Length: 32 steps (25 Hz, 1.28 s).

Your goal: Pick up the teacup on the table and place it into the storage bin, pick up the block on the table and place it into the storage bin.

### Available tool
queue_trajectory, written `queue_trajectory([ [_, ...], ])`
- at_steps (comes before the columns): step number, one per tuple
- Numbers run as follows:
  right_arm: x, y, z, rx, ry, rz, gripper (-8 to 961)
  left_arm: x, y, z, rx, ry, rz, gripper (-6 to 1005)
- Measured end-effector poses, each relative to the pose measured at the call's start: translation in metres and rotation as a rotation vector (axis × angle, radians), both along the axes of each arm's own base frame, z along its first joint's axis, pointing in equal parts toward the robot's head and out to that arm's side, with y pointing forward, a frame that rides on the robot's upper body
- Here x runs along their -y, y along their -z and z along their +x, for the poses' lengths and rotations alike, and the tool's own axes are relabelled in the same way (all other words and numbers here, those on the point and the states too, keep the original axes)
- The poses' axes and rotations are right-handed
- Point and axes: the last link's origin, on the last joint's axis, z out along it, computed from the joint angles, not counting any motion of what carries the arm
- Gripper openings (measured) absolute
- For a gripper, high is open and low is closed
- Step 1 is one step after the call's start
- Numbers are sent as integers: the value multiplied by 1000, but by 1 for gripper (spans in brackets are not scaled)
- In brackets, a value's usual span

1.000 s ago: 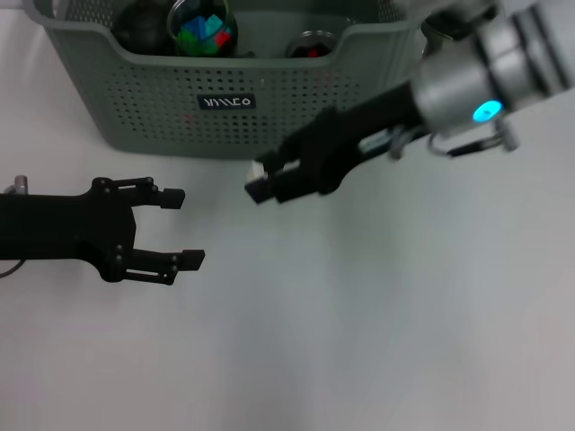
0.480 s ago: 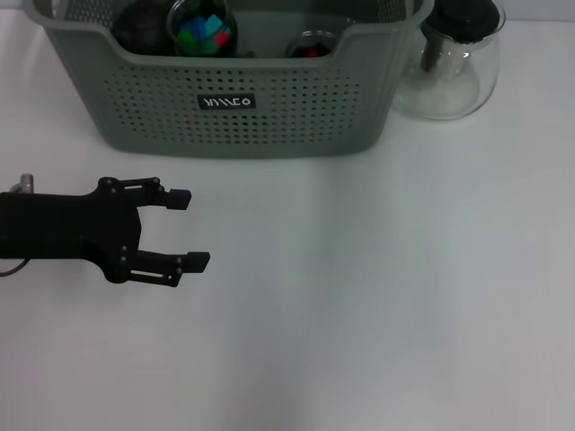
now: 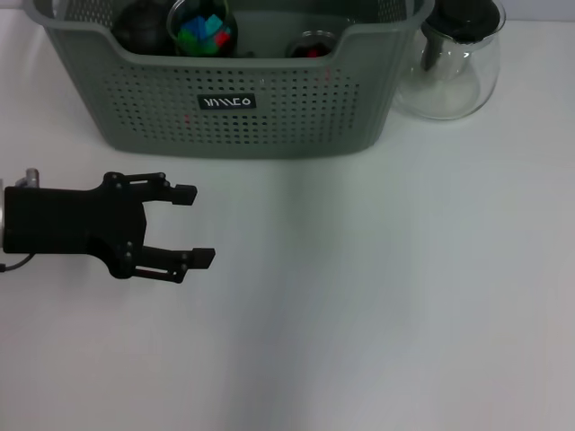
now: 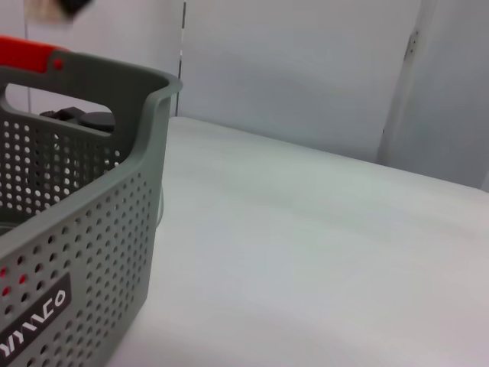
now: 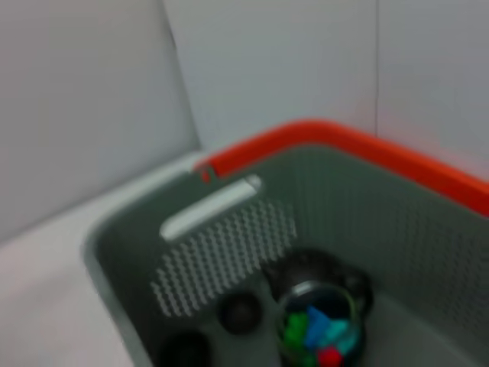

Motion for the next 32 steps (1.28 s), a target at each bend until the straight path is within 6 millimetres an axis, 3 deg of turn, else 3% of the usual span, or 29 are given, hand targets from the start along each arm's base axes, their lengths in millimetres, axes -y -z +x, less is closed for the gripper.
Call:
queue_trajectory([
  [7,-11,31,5,187,18,87,437,-1,0,2,5,0,-1,884],
  [15,-15,45,11,297,10,167,437,-2,1,3,7,2,-3,884],
  [29,-14,33,0,287,-19,209,563,-2,1,4,13,-4,-11,884],
  [32,-10,23,-6,271,-36,218,710,-1,0,5,20,2,-20,884],
])
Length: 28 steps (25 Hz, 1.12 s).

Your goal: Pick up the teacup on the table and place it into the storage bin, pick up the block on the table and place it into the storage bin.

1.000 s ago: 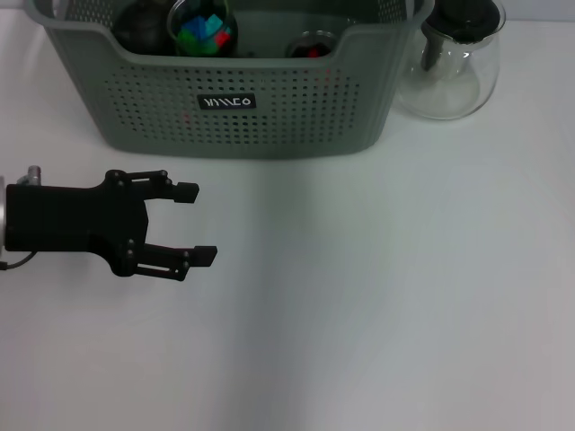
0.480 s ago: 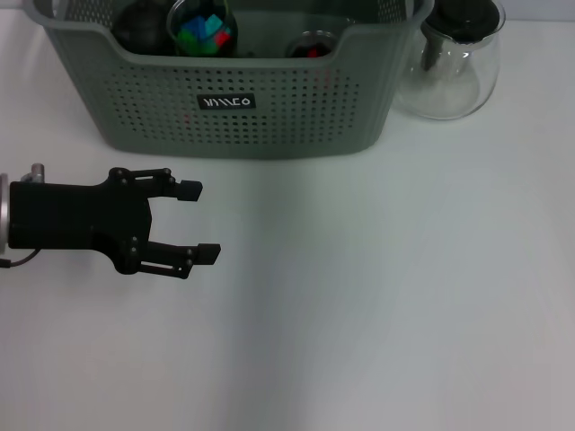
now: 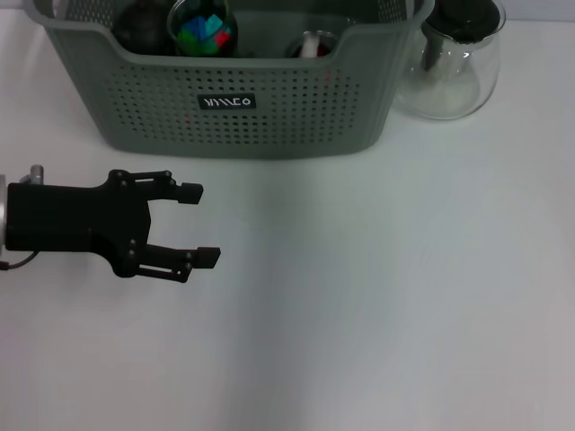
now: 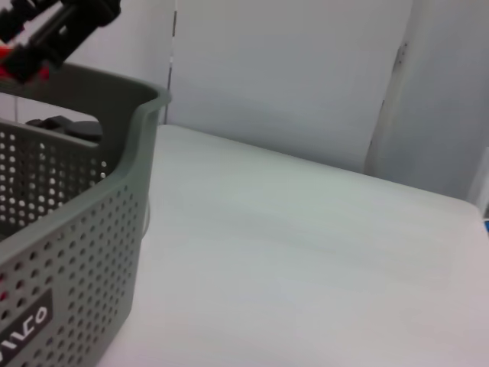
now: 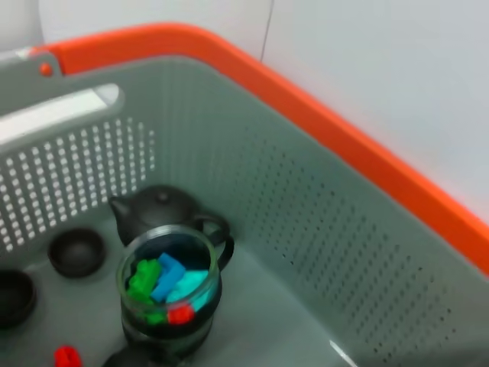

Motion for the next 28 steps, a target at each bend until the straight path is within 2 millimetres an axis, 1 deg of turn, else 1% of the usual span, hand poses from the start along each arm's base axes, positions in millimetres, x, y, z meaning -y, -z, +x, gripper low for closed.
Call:
queue_trajectory([
  [2,8,-8,-4,-28,-28,-16,808,1,-1,1,5,6,-8,884],
  [5,28,-23,-11,-84,-93,-81,885,2,-4,2,11,16,-19,884],
  [7,47,-35,-12,-124,-143,-134,937,3,-5,3,12,22,-25,884],
  [9,66,-43,-9,-150,-189,-197,935,3,-6,3,13,25,-29,884],
  [11,82,-46,0,-159,-217,-260,933,3,-7,4,14,26,-30,884],
  [13,96,-44,15,-162,-230,-326,931,3,-7,3,15,24,-32,884],
  [15,108,-37,37,-163,-227,-384,930,4,-6,2,14,19,-32,884],
  [19,125,-12,86,-206,-183,-491,928,4,-4,-2,8,0,-25,884],
  [21,130,0,106,-255,-173,-528,927,4,-2,-3,6,-12,-17,884],
  [24,132,14,134,-309,-151,-526,927,0,5,-6,4,-34,-6,884],
  [28,132,29,156,-300,-152,-515,927,-9,16,-8,6,-59,-7,884],
])
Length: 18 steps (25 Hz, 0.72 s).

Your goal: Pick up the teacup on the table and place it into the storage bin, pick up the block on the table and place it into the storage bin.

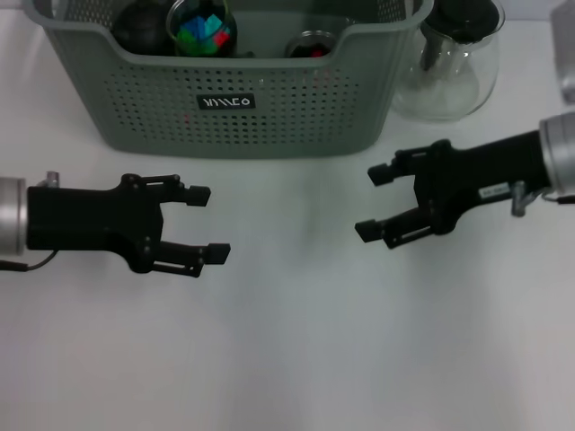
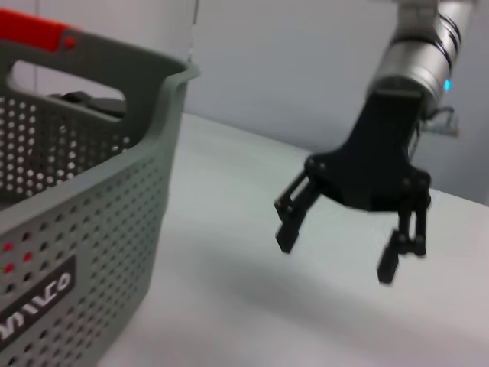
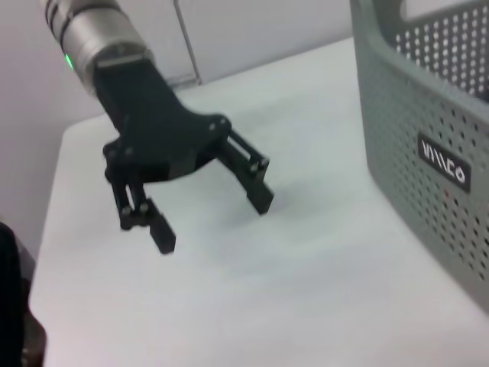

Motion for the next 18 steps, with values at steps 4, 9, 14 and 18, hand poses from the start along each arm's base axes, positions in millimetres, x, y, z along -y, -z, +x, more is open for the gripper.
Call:
queue_trajectory([
  [4,0,14,13,29,-22,13,927,-5,9,0,5,-12,-9,884],
  [9,0,23,20,58,-28,27,927,-7,14,-2,-3,-11,-4,884],
  [14,-1,24,21,65,-19,30,926,-6,17,-3,-3,-18,-13,884],
  [18,-1,24,22,63,-14,34,926,-6,17,-3,-3,-18,-14,884],
])
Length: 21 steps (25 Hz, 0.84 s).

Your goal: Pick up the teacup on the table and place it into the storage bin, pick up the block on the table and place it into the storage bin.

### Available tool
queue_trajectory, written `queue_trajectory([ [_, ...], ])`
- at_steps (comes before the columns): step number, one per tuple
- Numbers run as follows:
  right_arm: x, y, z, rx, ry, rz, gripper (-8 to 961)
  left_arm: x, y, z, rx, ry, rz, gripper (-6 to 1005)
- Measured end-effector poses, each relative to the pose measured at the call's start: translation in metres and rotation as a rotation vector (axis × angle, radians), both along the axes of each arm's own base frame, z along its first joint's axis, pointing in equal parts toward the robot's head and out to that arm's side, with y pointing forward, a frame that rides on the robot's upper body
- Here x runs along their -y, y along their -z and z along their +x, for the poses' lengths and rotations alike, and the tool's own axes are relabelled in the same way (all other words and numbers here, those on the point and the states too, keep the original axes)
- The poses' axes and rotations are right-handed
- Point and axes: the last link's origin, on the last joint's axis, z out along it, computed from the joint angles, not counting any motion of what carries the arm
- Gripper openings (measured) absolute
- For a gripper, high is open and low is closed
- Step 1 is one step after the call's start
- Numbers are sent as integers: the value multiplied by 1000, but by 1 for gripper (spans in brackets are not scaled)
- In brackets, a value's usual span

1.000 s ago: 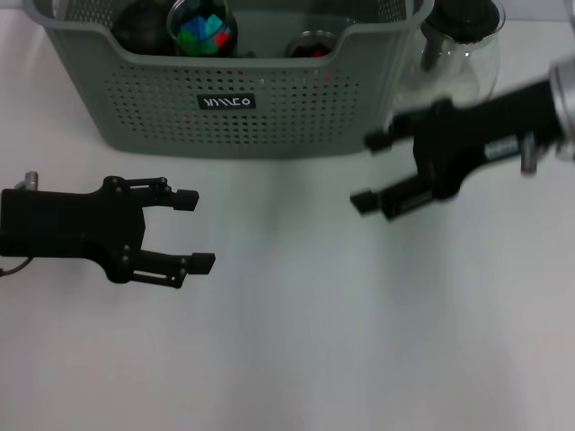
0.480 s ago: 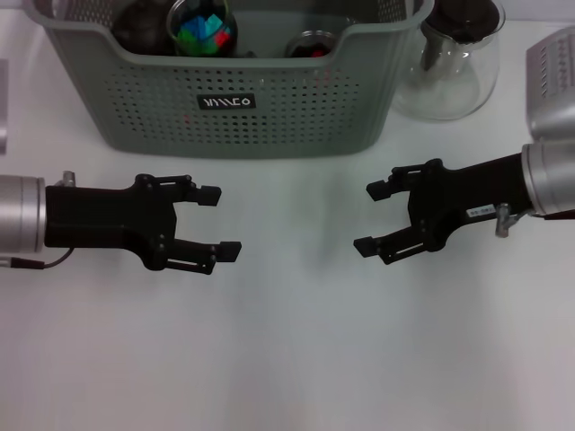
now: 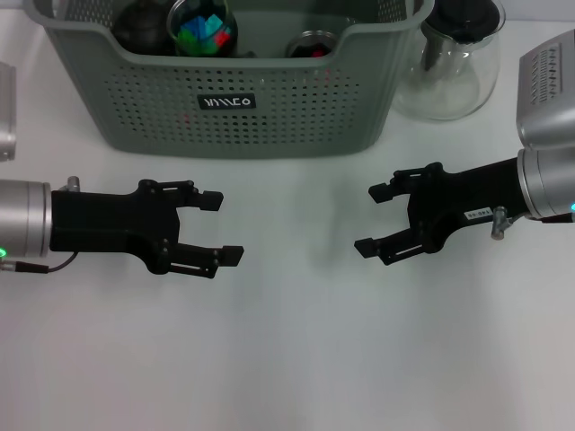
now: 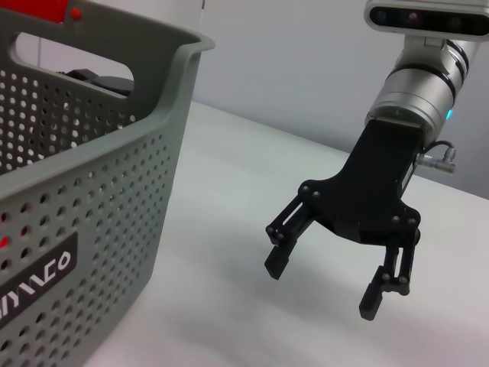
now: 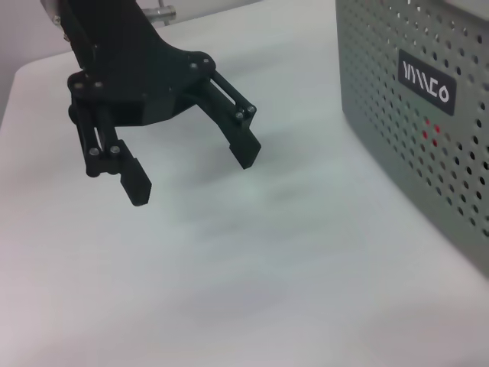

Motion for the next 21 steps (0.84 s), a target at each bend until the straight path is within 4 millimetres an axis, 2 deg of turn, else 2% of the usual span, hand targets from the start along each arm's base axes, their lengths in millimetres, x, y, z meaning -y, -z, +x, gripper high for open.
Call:
queue_trajectory([
  [21,-1,-1,2,-2,27,12,927,0,0,2,-2,8,-10,884],
])
